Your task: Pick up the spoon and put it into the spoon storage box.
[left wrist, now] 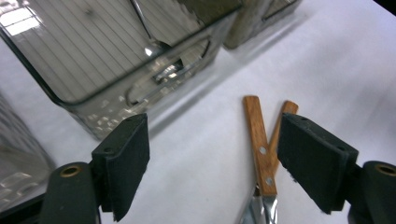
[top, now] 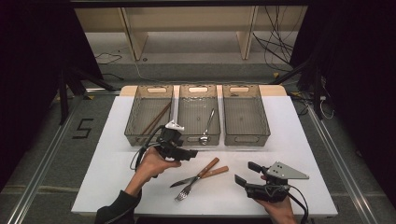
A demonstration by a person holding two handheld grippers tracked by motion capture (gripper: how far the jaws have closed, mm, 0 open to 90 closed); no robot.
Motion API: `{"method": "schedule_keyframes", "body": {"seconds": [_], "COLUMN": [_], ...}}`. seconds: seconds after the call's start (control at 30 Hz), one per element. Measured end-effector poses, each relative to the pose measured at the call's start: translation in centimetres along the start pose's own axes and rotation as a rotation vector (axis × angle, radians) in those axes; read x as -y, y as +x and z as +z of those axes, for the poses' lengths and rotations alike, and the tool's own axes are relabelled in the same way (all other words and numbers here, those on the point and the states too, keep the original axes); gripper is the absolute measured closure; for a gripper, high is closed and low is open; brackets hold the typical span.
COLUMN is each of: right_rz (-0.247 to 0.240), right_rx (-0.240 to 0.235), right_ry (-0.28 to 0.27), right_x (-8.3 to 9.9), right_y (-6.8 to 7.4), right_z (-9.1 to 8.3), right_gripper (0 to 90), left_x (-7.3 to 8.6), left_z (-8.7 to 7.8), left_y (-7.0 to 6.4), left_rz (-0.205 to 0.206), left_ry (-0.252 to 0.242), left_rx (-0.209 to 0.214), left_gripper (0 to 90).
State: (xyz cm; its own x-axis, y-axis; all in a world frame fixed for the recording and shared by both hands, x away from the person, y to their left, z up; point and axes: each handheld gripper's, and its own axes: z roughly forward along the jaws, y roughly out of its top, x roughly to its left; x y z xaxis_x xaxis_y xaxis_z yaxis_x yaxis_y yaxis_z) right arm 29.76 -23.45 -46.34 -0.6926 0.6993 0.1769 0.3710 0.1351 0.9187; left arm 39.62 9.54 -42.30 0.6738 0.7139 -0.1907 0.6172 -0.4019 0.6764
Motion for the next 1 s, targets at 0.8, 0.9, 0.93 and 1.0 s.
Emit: {"method": "schedule_keyframes", "body": {"seconds": [0.8,0.9,0.93,1.0], "right_rz": [-0.009,-0.01,-0.01,-0.008], "right_rx": [0.003,0.003,0.004,0.002], "right_ry": [0.005,0.004,0.003,0.005], "right_x": [0.0,0.0,0.0,0.0], "right_y": [0.1,0.1,0.1,0.0], "right_z": [0.0,0.0,0.0,0.0], "right_gripper": [27.0,27.0,27.0,27.0], "left_x": [3.2,3.4,3.5,3.7], "left_z": [1.0,1.1,1.1,1.1], "left_y": [-4.1,-4.3,-4.4,-4.5], "left_rz": [0.09,0.087,0.086,0.084], "left_ry": [0.095,0.103,0.105,0.108], "left_rx": [-0.034,-0.031,-0.03,-0.03], "left_gripper": [26.8,27.7,27.9,28.3]}}
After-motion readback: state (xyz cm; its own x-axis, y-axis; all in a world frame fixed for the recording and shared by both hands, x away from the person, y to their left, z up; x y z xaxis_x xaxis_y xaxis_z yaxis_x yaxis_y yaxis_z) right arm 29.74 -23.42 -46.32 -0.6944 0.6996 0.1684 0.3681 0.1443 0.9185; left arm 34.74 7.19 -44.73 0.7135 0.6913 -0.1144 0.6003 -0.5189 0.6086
